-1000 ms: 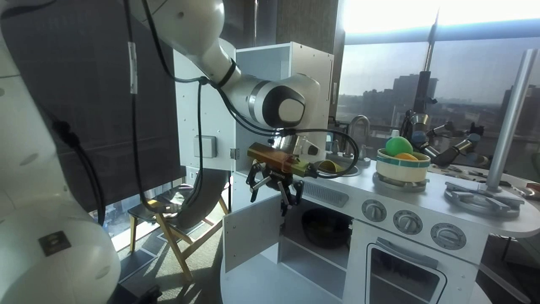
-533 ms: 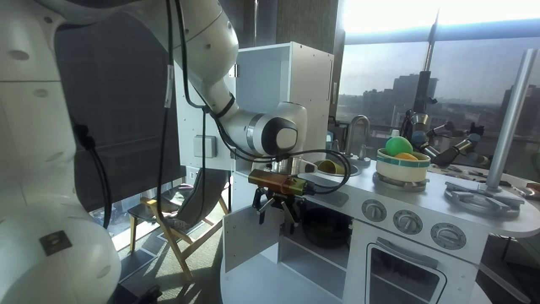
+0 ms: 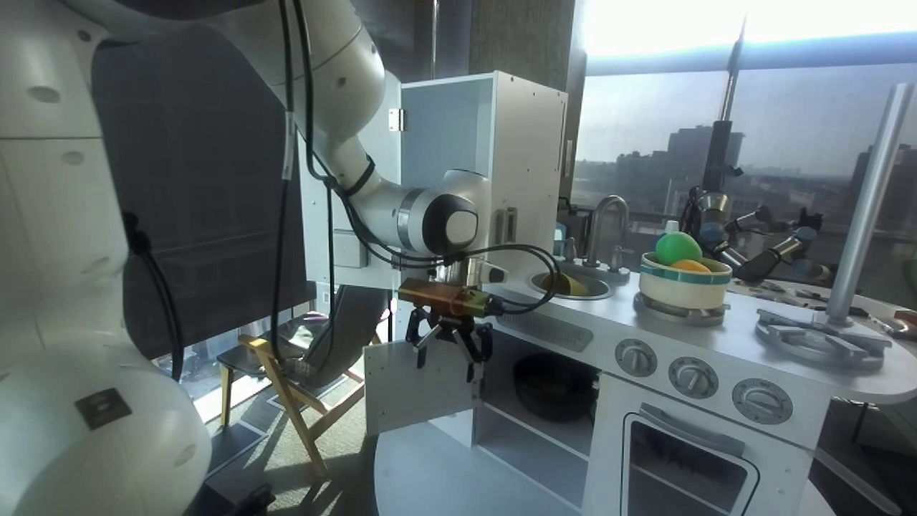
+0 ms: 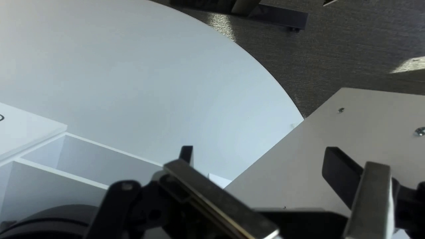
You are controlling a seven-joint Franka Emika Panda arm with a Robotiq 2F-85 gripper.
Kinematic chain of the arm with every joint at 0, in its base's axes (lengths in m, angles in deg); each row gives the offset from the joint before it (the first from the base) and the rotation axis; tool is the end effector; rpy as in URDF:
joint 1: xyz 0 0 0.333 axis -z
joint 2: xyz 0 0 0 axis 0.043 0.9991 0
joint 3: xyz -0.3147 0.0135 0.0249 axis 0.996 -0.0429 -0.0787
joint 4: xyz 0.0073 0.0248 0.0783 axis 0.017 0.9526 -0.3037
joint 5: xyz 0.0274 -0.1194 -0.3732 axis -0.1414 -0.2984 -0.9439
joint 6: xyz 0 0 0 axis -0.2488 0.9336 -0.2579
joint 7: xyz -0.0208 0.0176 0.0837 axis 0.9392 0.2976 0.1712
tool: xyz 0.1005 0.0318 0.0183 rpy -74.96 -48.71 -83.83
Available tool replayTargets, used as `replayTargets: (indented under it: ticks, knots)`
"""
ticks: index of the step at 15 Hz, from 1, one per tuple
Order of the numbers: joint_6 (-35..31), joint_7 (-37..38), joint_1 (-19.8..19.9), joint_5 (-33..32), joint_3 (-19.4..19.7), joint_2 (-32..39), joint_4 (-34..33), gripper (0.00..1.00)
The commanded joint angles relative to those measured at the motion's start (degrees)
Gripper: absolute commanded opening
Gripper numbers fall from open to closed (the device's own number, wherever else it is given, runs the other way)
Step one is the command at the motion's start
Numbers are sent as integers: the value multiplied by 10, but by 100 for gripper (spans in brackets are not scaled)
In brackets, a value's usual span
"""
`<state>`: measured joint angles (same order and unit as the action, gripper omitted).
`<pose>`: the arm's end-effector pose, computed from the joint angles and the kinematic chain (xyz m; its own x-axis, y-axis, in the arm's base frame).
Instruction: Open the middle cabinet door, take the black bowl off the shelf and place it in the sink then close the cabinet door
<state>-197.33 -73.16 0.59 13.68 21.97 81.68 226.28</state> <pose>0.4623 -0.0599 0.3220 0.9742 0.2021 -0.1002 0.2018 -0.9793 -0.0133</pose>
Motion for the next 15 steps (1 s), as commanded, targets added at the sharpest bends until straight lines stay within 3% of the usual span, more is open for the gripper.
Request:
replayTargets:
  ticks: [1, 6, 8, 15]
  knots:
    - [3, 19, -1, 0, -2, -3, -8, 100]
    - [-48, 53, 17, -8, 14, 8, -7, 100]
    - [-69, 108, 27, 3, 21, 24, -13, 100]
    - [-129, 322, 47, -56, 42, 72, -20, 100]
